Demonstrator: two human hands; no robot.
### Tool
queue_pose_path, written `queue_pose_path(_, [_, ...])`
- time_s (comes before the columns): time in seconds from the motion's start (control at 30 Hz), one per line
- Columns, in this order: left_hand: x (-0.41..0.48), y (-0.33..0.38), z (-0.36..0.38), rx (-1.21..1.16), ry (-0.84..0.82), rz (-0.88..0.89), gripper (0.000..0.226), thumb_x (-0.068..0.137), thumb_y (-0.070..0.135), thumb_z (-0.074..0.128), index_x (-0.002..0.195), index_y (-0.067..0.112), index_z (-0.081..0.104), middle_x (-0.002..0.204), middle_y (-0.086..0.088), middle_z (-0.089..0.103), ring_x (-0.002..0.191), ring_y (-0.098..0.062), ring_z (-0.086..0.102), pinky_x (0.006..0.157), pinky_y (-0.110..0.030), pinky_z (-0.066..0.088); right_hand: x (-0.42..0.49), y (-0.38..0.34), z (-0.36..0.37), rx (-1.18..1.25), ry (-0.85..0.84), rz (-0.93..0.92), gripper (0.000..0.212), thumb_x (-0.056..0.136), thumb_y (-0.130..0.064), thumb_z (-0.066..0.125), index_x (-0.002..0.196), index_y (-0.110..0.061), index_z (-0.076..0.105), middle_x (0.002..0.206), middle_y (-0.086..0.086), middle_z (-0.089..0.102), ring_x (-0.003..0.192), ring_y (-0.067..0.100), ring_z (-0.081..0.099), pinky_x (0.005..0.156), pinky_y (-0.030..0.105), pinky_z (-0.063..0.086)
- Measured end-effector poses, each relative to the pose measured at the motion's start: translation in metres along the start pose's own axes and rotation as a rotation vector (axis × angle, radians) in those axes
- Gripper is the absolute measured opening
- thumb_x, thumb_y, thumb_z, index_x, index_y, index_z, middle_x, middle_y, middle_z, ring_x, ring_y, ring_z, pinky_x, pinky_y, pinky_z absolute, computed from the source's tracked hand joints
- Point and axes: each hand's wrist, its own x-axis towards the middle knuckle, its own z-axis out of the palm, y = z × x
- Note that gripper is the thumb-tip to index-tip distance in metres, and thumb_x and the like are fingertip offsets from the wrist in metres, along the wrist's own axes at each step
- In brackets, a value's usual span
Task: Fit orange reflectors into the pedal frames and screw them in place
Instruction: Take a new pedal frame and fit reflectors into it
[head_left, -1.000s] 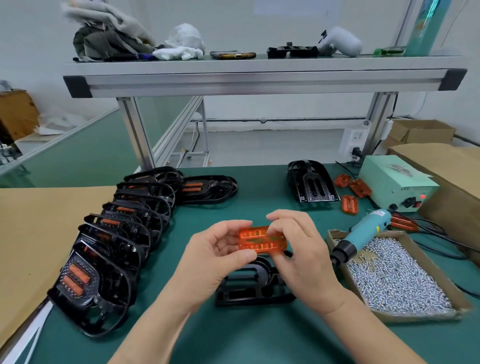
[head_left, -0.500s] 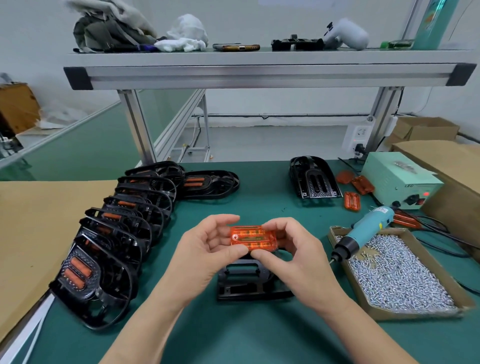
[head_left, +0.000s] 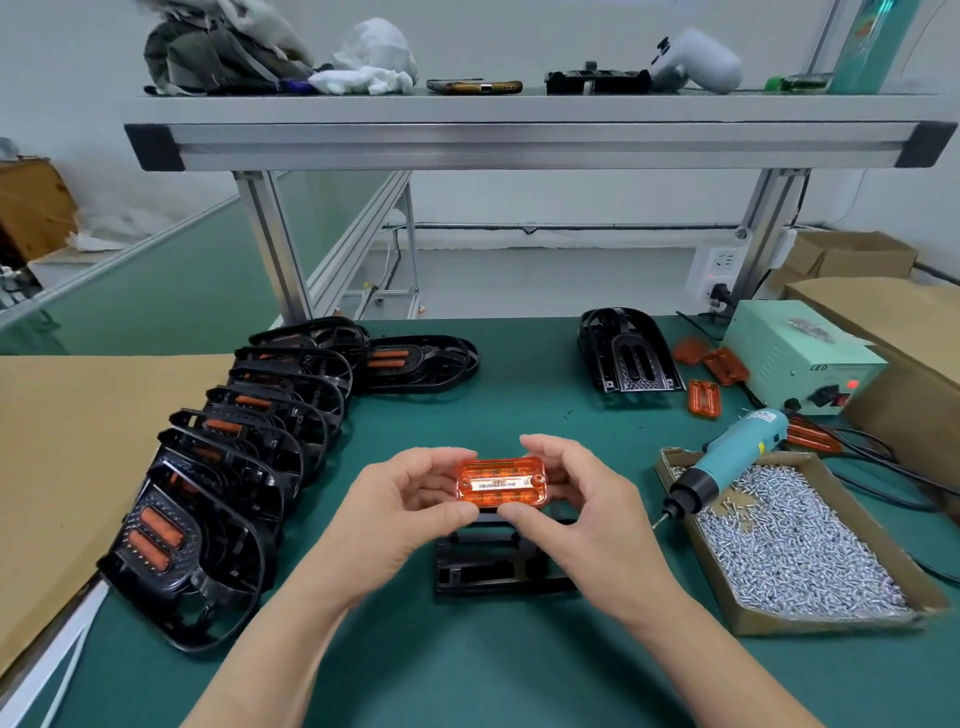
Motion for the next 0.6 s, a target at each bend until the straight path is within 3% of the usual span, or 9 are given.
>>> queue_pose_path(0.2, [0.001, -0.014, -0.007, 0.261, 0.025, 0.07, 0.045, 0.079, 0.009, 0.082, 0.114, 0.035, 0.072, 0.11, 0.015, 0.067, 0.108, -0.007, 0.061, 0.094, -0.018, 0.042, 0.002, -0.001, -0.003, -0.157, -0.07, -0.028, 0.042, 0.078, -0.017, 0.085, 0.115, -0.028, 0.07, 0.108, -0.017, 0.065, 0.099, 0.004, 0.063, 0.086, 0.012, 0.046])
queue_pose_path(0.33, [0.002, -0.025, -0.01, 0.284, 0.031, 0.047, 0.039, 0.084, 0.016, 0.079, 0.116, 0.036, 0.07, 0.113, 0.023, 0.065, 0.111, 0.0, 0.058, 0.094, -0.014, 0.039, 0.007, 0.003, -0.002, -0.278, -0.116, -0.002, 0.036, 0.078, -0.024, 0.085, 0.11, -0.028, 0.071, 0.105, -0.017, 0.055, 0.098, -0.002, 0.053, 0.084, 0.008, 0.036])
queue_pose_path(0.47, [0.0, -0.039, -0.014, 0.191, 0.181, 0.016, 0.034, 0.094, 0.006, 0.065, 0.108, 0.036, 0.075, 0.113, 0.012, 0.069, 0.108, -0.004, 0.061, 0.094, -0.022, 0.043, 0.01, 0.011, 0.002, -0.407, -0.169, 0.033, 0.035, 0.079, -0.033, 0.083, 0.111, -0.029, 0.07, 0.11, -0.02, 0.049, 0.111, -0.002, 0.037, 0.089, 0.003, 0.028])
queue_pose_path(0.6, [-0.004, -0.052, -0.012, 0.17, 0.234, -0.005, 0.034, 0.092, 0.003, 0.066, 0.09, 0.034, 0.079, 0.105, 0.007, 0.069, 0.096, -0.016, 0.063, 0.085, -0.017, 0.046, 0.012, 0.015, 0.004, -0.445, -0.212, 0.088, 0.034, 0.078, -0.036, 0.083, 0.109, -0.029, 0.072, 0.123, -0.02, 0.045, 0.121, 0.002, 0.027, 0.091, 0.001, 0.022])
